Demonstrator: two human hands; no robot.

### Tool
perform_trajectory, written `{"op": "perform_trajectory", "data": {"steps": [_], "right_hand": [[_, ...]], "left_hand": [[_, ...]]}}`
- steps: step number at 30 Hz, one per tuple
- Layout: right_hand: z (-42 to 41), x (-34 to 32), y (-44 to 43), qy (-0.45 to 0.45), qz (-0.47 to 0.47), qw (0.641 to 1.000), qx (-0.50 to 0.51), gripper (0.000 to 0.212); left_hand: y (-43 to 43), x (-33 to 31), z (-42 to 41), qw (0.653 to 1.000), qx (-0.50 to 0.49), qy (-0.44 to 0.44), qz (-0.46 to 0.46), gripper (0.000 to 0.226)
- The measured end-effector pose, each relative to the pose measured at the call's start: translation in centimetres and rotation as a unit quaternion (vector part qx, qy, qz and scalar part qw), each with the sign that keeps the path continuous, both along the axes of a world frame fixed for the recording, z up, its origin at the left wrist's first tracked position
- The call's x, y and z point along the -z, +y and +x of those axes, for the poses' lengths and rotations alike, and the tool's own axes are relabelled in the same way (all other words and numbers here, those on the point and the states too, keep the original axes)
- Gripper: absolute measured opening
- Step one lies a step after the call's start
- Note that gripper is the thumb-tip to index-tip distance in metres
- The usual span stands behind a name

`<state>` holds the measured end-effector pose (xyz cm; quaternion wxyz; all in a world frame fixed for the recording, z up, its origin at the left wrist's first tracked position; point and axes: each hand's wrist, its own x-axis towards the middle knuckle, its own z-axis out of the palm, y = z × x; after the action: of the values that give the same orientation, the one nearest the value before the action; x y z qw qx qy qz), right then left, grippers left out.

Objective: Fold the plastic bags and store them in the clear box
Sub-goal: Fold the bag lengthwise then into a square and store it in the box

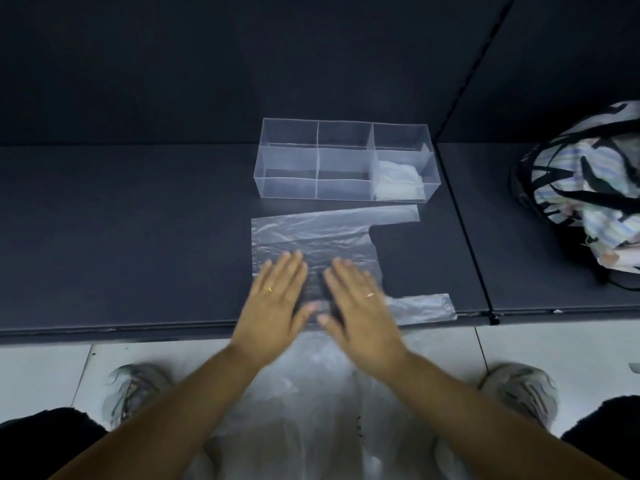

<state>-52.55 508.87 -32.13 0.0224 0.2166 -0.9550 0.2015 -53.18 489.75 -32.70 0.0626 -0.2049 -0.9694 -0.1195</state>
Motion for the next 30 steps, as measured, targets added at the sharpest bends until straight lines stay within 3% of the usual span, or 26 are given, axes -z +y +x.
{"op": "perform_trajectory", "data": {"steps": [2, 6, 10, 13, 16, 18, 19, 21, 24, 26, 30], "right_hand": [[2.5, 1.2, -1.5, -0.020, 0.057, 0.997, -0.046, 0.069], [2.7, 1.6, 0.4, -0.052, 0.150, 0.987, -0.012, 0.074], [2.3, 0.3, 4.9, -0.039, 0.099, 0.994, 0.021, 0.063], [2.8, -0.7, 7.4, 0.039, 0.025, 0.998, 0.052, 0.037], [2.5, -1.4, 8.5, 0.046, 0.004, 0.997, 0.064, 0.015], [1.8, -2.2, 9.1, -0.022, -0.029, 0.994, 0.105, 0.012], [1.4, -2.6, 9.6, -0.073, -0.057, 0.986, 0.137, 0.012], [0.3, -3.6, 10.9, -0.186, -0.116, 0.959, 0.181, 0.015], [-1.6, -5.7, 13.0, -0.292, -0.178, 0.921, 0.185, 0.011], [-2.8, -6.7, 13.9, -0.319, -0.238, 0.897, 0.193, 0.011], [-5.8, -7.2, 13.0, -0.322, -0.342, 0.849, 0.243, 0.014]], "left_hand": [[-0.2, 0.9, 3.1, 0.997, 0.051, -0.017, -0.055, 0.068], [-1.8, 1.4, 4.6, 0.992, 0.019, -0.026, -0.124, 0.078], [-2.2, 1.0, 5.1, 0.994, 0.007, 0.012, -0.106, 0.072], [-2.9, 0.3, 5.5, 0.995, 0.017, 0.045, -0.091, 0.067], [-3.1, -1.2, 5.3, 0.997, 0.022, 0.060, -0.034, 0.034], [-3.3, -2.9, 4.8, 0.999, 0.016, -0.007, 0.033, 0.010], [-3.5, -3.7, 4.4, 0.994, -0.007, -0.080, 0.073, 0.016], [-4.3, -5.2, 3.2, 0.960, -0.083, -0.215, 0.157, 0.020], [-5.9, -6.5, 1.3, 0.886, -0.187, -0.320, 0.280, 0.010], [-7.1, -6.8, 0.0, 0.839, -0.229, -0.362, 0.336, 0.004], [-8.5, -6.6, -2.7, 0.784, -0.271, -0.386, 0.404, 0.008]]}}
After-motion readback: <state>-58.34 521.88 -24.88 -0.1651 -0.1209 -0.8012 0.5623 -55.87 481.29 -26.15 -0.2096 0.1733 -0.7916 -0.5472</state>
